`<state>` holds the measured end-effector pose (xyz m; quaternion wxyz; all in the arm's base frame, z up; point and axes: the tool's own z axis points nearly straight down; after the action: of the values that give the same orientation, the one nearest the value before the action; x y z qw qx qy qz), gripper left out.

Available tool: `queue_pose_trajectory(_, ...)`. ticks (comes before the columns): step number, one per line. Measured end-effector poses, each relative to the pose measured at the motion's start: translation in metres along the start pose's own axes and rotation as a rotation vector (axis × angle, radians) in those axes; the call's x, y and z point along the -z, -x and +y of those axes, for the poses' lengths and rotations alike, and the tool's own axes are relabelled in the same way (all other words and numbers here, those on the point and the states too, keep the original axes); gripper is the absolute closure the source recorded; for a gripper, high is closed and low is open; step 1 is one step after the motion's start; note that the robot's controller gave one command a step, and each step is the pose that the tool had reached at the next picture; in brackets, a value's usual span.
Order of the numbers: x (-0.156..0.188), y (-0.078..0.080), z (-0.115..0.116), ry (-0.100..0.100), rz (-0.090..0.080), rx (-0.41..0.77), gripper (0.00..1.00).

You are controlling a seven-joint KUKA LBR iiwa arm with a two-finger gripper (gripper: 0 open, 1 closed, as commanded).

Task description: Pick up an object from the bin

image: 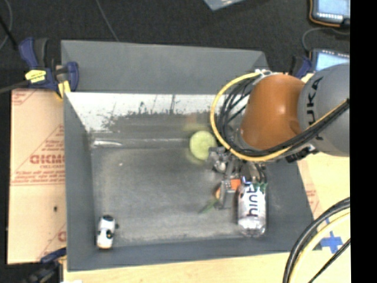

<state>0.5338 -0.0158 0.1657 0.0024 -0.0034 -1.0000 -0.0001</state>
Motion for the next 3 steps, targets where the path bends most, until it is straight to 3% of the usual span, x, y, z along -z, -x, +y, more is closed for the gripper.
queue_pose_trajectory(1, 0.004, 0.001, 0.0, 0.0, -0.006, 0.0, 0.0)
queue_pose_trajectory(2, -0.005, 0.003, -0.006, 0.0, -0.01, 0.076, 0.0)
queue_pose_trajectory(3, -0.026, 0.017, -0.022, -0.002, -0.01, 0.185, 0.0)
